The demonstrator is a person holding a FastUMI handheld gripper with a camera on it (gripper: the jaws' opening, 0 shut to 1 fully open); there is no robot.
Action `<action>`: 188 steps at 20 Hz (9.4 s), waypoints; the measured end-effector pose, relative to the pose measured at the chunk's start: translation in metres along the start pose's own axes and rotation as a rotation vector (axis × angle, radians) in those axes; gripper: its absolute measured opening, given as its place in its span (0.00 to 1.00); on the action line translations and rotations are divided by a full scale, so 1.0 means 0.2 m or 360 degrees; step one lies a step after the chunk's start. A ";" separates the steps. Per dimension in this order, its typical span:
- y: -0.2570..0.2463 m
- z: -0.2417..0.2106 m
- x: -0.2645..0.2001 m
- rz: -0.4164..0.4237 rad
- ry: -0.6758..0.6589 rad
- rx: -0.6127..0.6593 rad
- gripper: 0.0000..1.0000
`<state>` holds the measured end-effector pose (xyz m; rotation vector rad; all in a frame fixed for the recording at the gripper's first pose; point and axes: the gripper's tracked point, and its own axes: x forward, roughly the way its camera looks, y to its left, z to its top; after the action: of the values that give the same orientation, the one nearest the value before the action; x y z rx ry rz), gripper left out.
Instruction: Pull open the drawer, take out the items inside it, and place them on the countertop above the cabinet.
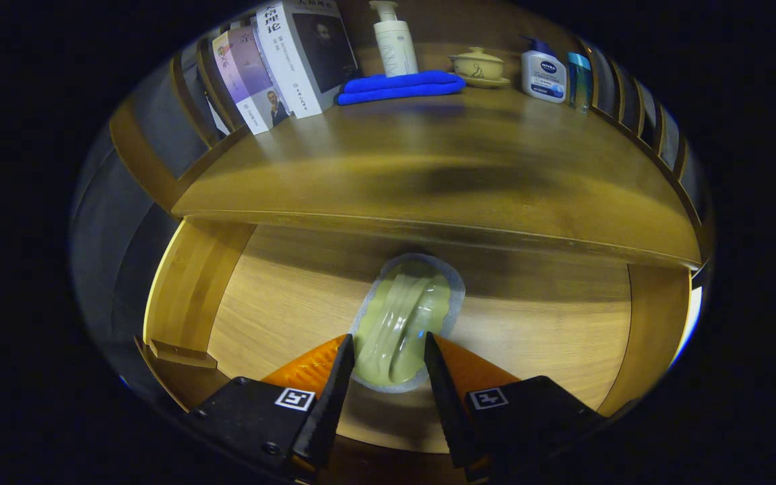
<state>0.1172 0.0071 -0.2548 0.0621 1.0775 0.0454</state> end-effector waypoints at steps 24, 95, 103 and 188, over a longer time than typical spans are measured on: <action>-0.03 0.12 -0.10 0.0053 -0.0031 -0.0017 0.20; 0.15 -0.20 -1.09 -0.0260 -0.1598 -0.0301 0.99; 0.11 -0.61 -0.70 -0.0329 -0.1251 -0.0315 1.00; -0.24 0.00 -1.52 -0.0506 -0.1801 -0.0068 0.96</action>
<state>-0.0259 -0.0615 0.0086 -0.1165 -0.0540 -0.2330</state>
